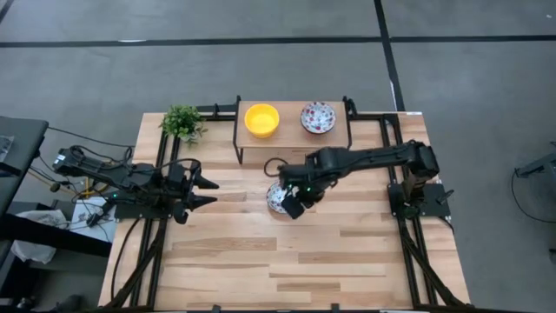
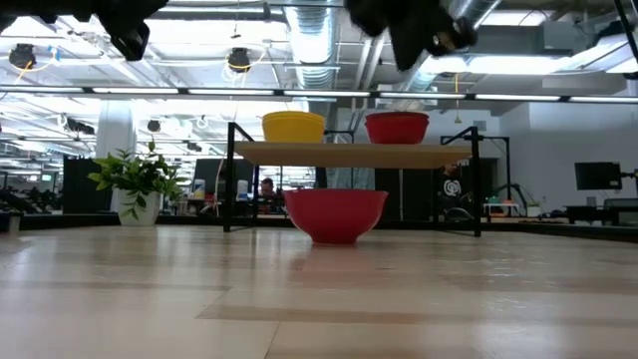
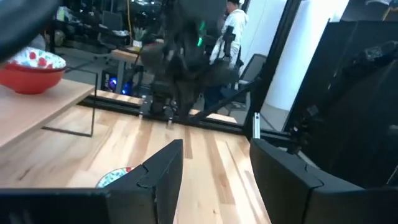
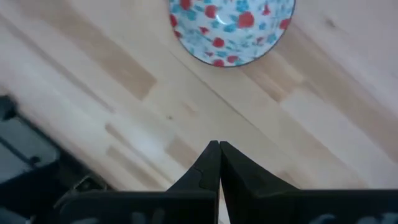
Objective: Pick & Place Mini bowls
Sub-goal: Stack the white bowl on top of the white bowls on the shelf
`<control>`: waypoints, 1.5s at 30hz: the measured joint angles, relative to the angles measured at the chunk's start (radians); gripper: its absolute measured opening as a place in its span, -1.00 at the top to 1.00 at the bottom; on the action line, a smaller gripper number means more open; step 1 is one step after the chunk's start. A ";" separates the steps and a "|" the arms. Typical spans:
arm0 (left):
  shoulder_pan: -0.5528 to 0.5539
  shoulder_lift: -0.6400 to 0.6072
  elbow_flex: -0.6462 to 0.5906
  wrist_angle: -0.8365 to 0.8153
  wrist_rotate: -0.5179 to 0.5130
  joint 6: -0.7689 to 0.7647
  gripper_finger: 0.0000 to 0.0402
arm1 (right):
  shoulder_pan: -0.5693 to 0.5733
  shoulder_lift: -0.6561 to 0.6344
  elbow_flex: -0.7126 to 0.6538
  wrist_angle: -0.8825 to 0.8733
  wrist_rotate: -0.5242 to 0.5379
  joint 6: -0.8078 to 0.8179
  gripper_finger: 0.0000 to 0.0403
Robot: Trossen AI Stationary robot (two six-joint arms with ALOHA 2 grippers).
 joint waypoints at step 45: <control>0.000 -0.250 -0.102 -0.106 0.088 0.047 0.07 | -0.088 -0.016 -0.431 0.438 0.106 0.351 0.49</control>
